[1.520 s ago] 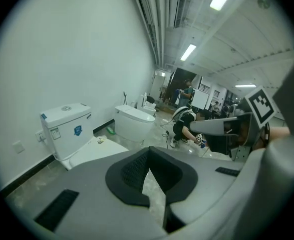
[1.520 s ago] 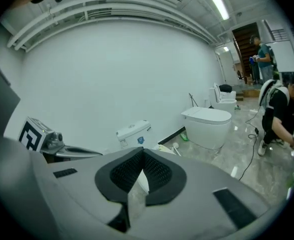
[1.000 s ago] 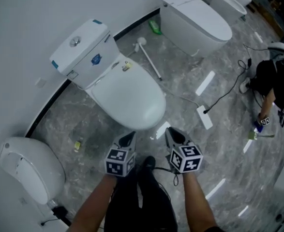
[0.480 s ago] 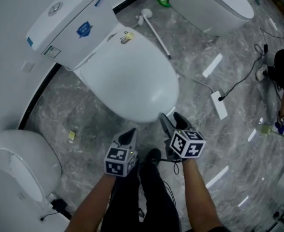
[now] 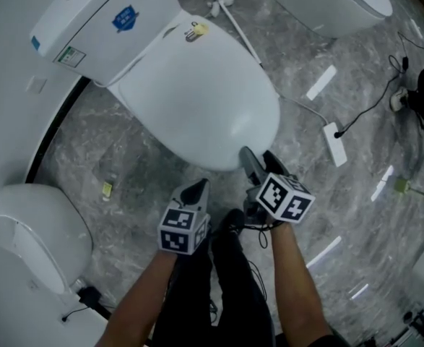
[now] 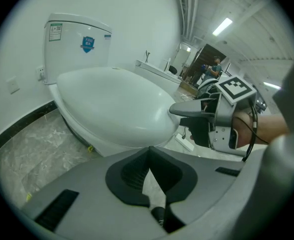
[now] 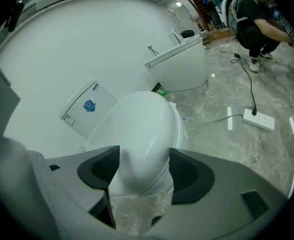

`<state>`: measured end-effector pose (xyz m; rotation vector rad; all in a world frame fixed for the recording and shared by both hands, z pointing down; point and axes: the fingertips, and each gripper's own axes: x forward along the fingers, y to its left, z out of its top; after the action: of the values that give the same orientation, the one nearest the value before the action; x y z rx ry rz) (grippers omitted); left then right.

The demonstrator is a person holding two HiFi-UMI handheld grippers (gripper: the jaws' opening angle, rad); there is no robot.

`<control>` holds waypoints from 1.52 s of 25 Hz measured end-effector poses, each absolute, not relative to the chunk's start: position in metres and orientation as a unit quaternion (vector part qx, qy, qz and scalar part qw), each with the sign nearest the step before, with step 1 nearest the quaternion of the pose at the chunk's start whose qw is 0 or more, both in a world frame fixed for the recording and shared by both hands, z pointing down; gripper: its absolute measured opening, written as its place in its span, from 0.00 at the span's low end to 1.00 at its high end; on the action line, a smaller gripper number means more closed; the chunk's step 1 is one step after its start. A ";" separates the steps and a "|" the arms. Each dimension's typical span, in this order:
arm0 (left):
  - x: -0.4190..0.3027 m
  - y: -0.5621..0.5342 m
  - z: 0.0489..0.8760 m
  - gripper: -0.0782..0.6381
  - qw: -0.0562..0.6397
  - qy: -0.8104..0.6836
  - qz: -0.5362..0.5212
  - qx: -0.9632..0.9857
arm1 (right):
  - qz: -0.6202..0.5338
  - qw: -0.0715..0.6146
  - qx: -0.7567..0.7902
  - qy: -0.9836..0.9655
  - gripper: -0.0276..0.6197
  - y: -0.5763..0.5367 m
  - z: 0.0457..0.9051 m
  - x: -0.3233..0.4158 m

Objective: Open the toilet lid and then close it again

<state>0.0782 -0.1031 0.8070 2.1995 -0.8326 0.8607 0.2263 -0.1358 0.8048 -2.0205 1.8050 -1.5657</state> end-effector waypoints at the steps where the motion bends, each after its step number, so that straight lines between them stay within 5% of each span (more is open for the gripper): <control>1: 0.079 -0.103 0.806 0.12 0.314 -0.315 0.326 0.834 | -0.505 0.012 -0.645 0.573 0.52 -0.136 0.803 0.227; 18: 0.112 -0.094 0.792 0.12 0.311 -0.285 0.331 0.844 | -0.536 -0.009 -0.630 0.562 0.42 -0.134 0.762 0.226; 38: 0.121 -0.118 0.748 0.12 0.346 -0.356 0.255 0.830 | -0.510 0.016 -0.614 0.603 0.41 -0.143 0.679 0.218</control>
<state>0.1213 -0.1175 0.7476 2.1541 -0.9242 0.6632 0.2182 -0.1425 0.6790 -1.9080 1.8737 -1.5865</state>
